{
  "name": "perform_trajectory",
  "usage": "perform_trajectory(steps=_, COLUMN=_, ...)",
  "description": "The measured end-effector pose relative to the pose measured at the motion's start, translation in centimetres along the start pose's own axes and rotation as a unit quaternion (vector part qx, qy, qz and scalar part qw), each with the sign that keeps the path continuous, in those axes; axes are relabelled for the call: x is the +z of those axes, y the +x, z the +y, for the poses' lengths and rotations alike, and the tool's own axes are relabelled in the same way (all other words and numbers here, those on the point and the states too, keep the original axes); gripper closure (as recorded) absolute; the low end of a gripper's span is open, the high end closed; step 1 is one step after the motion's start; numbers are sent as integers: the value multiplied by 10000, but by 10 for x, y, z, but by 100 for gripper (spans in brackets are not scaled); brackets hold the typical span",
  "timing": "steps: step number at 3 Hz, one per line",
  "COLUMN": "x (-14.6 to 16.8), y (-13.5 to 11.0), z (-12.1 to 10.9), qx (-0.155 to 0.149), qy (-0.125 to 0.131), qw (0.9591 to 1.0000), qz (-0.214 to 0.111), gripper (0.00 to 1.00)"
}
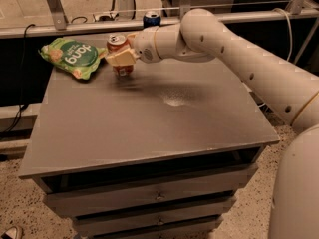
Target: Move coke can near green rice chip bag
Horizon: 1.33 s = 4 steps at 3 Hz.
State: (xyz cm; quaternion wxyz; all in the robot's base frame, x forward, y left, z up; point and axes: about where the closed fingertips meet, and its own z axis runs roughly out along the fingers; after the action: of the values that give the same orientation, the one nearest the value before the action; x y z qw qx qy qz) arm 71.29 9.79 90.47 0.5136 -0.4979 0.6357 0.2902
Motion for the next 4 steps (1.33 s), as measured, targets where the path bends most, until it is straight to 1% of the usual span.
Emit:
perform_trajectory(steps=1, x=22, y=7, z=-8, qx=183, qy=59, qw=9998, qz=-54, gripper=82)
perform_trajectory(steps=2, x=38, y=10, z=-11, qx=308, qy=79, qw=9994, qz=-110, gripper=59)
perform_trajectory(steps=4, x=45, y=10, z=-11, qx=345, qy=68, qw=9993, qz=-136, gripper=13)
